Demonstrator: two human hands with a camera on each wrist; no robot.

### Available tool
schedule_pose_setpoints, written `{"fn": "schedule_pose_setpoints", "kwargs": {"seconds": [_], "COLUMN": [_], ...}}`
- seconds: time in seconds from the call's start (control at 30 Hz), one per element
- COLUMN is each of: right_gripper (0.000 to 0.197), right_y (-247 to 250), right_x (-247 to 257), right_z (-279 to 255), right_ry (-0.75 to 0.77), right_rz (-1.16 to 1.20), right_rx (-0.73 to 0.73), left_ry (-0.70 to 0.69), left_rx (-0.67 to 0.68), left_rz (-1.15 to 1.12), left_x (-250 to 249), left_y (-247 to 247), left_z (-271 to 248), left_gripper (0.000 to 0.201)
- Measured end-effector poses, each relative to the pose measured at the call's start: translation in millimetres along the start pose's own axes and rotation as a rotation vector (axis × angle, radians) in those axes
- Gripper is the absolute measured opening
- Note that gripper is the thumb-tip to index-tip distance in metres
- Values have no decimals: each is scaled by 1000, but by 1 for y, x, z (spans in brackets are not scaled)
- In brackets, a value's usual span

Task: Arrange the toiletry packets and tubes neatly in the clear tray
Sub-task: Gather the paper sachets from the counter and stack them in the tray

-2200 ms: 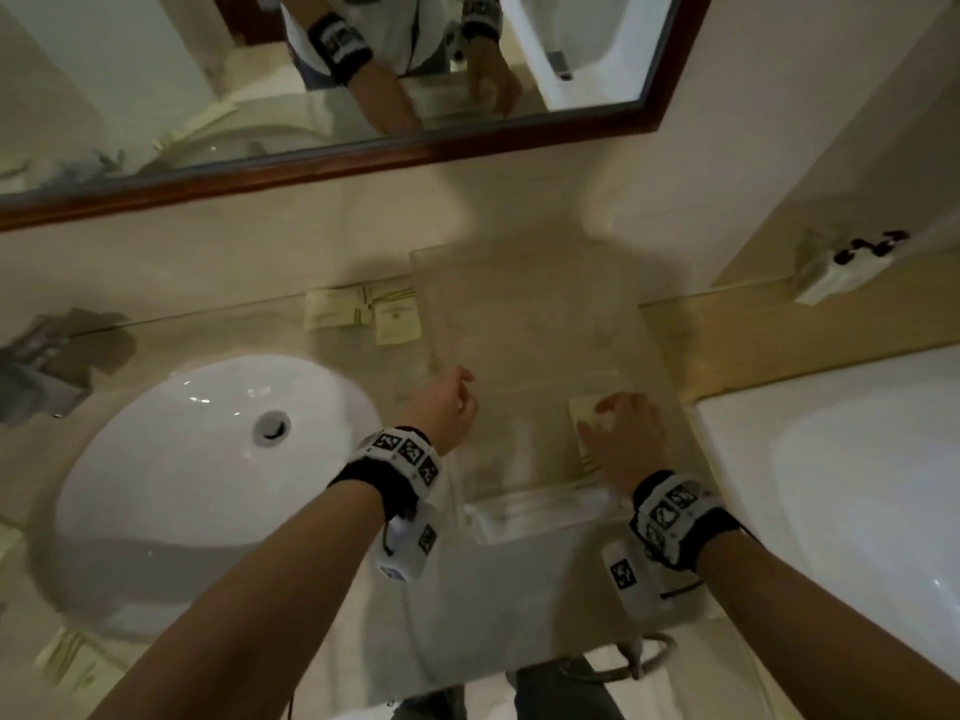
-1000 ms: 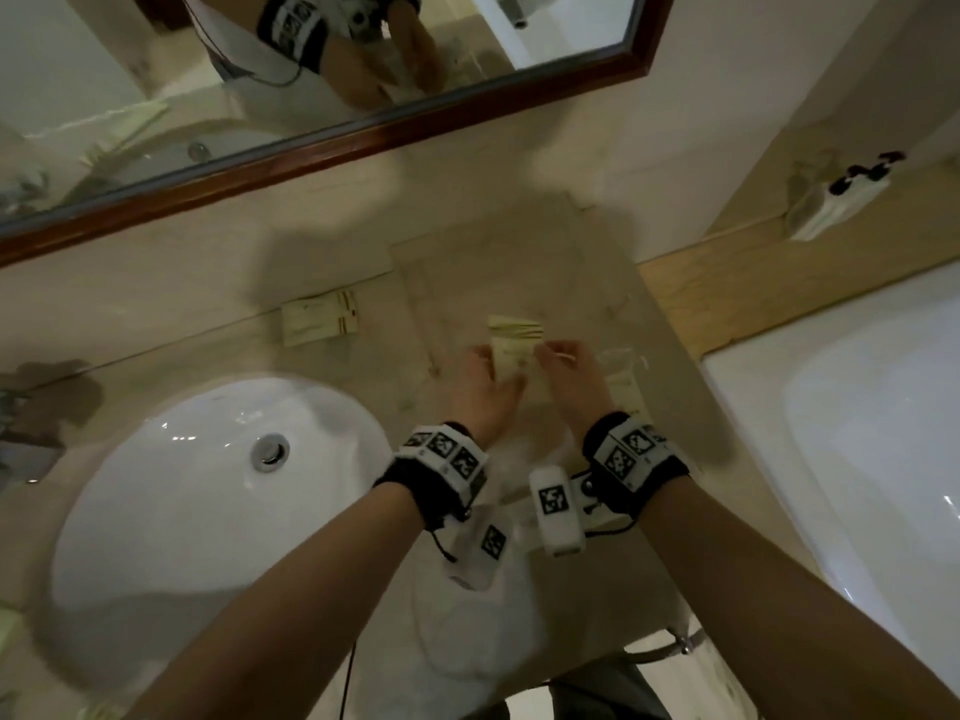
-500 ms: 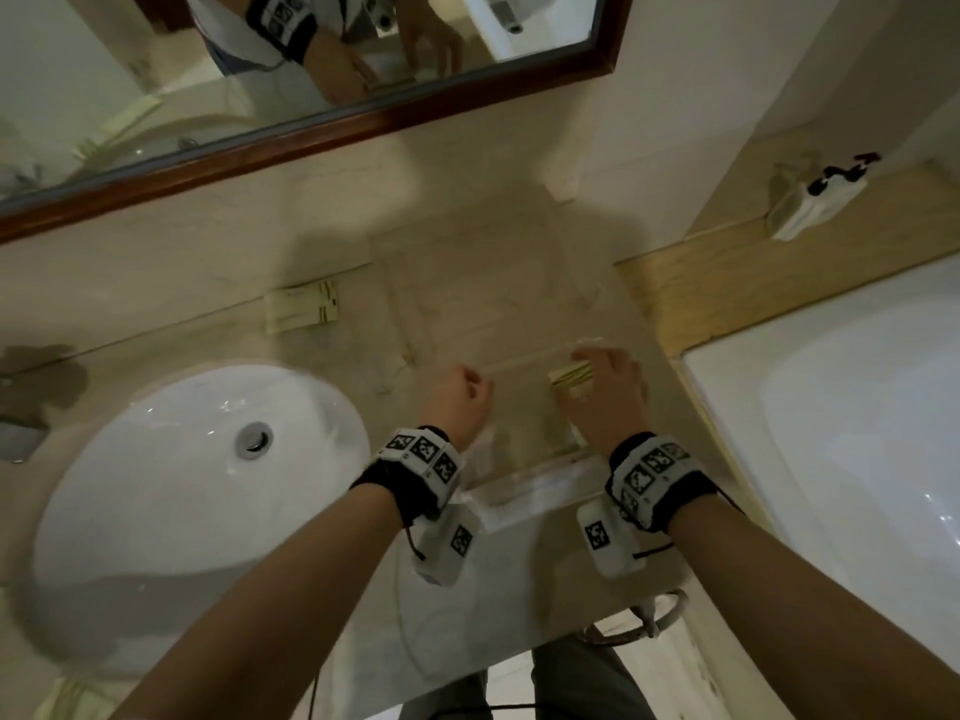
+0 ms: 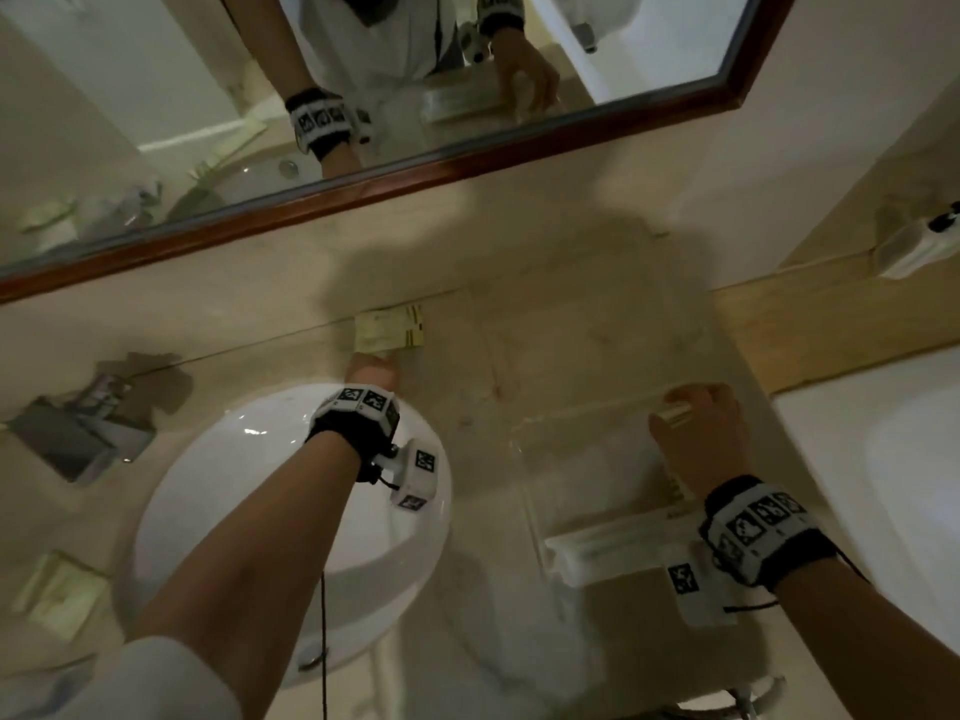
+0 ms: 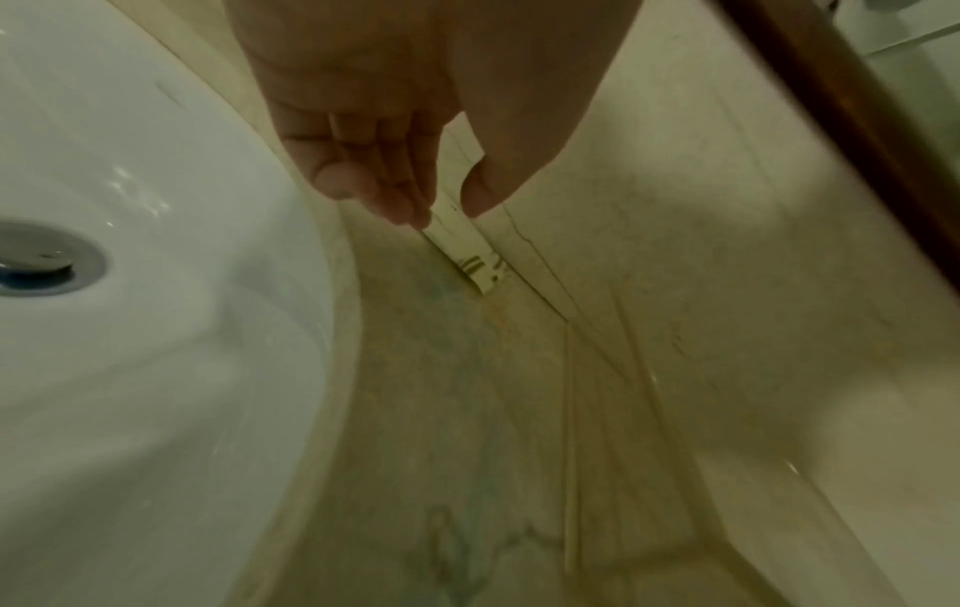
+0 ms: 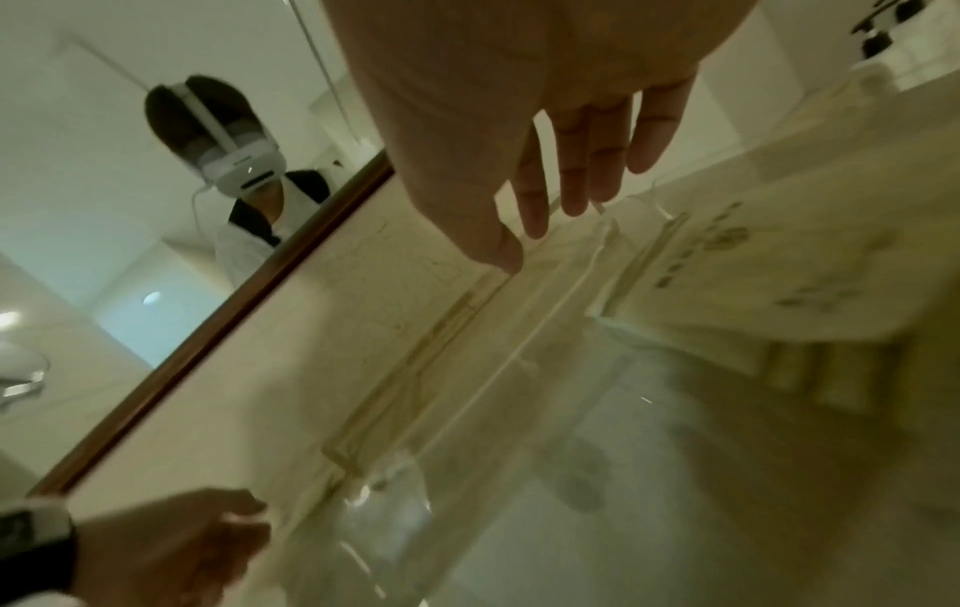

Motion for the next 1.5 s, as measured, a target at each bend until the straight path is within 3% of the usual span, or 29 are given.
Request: {"fn": "schedule_pose_setpoints", "kwargs": {"seconds": [0.03,0.13,0.2,0.27,0.47,0.53,0.6,0.73,0.8,0.87,0.97,1.07,1.13,1.3,1.4,1.5], "right_gripper": [27,22,18,16,15,14,13,12,12,14,14,13,14,10,12,13], "right_y": [1,6,3,-3,-24,-25,-27,-24,-20,-17,-6,8,14,8,3,5], "right_x": [6,30,46,55,53,52,50,47,44,36,16,-9,-24,-41,-45,-42], "right_z": [3,13,19,24,24,23,21,16,13,8,1,-4,-7,-7,-4,1], "right_ry": [-4,14,19,2,-71,-68,-71,-63,-58,-69,-101,-126,-128,-87,-89,-63], "right_rz": [48,167,201,256,333,323,317,333,358,387,394,404,420,454,479,462], "right_rx": [-28,-123,-140,-156,-170,-179,-168,-153,-154,-155,-180,-190,-181,-87,-40,-38], "left_ry": [20,-141,-218,-274,-263,-300,-279,-187,-293,-436,-604,-575,-511,-311,-252,-230], "left_rx": [3,8,44,52,-24,-30,-44,-94,-129,-13,343,524,593,508,441,371], "left_rz": [113,575,790,907,982,947,752,-350,-607,-603,-352,3,98,22,8,-5], "left_x": [2,-10,-14,-17,-16,-17,-19,-28,-36,-50,-77,-82,-80,-76,-74,-75], "left_y": [3,4,-5,-13,-15,-13,-6,27,34,12,-60,-133,-170,-205,-208,-205], "left_z": [6,4,1,18,55,45,37,16,-14,-52,-112,-150,-165,-169,-170,-172], "left_gripper": [43,70,66,66,90,96,89,38,22,30,43,47,45,40,17,31]}}
Point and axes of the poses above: each hand's wrist, its own z-axis towards the middle knuckle, its own y-axis out of the back of the hand, x = y × z, the point moved 10 cm from there along z, towards the middle knuckle, and after that the axes turned 7 degrees about y, right-handed, at the moved point
